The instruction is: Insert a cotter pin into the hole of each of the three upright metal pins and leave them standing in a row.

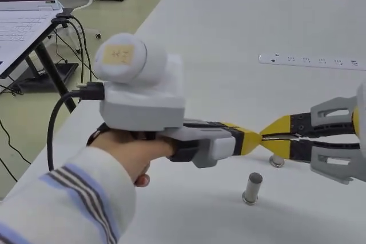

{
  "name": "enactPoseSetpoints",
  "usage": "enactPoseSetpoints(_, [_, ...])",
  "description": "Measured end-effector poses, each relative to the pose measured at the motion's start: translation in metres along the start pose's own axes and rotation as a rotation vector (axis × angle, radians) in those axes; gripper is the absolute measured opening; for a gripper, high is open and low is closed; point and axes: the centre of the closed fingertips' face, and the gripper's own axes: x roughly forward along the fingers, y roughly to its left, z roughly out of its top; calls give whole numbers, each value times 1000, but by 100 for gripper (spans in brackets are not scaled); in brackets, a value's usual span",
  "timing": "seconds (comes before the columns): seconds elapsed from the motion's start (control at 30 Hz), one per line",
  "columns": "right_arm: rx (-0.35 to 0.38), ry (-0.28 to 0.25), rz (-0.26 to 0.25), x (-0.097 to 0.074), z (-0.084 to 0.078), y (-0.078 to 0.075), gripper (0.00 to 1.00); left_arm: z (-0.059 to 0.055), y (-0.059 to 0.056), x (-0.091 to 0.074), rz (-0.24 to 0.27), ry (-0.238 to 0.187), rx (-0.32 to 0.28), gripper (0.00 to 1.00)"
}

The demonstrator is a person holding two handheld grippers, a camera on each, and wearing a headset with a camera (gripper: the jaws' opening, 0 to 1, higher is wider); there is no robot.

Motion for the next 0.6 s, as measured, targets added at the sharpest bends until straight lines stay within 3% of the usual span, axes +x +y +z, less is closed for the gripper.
enactPoseSetpoints(0.27, [-2, -21, 4, 0, 0, 2, 0, -3, -2, 0, 5, 9, 13, 0])
enactPoseSetpoints(0.4, [40, -28, -15, 0, -4, -2, 9, -6, 1, -2, 21, 29, 50, 0])
enactPoseSetpoints(0.6, [100, -31, -1, -1, -14, -4, 11, -4, -2, -6, -6, 15, 99, 0])
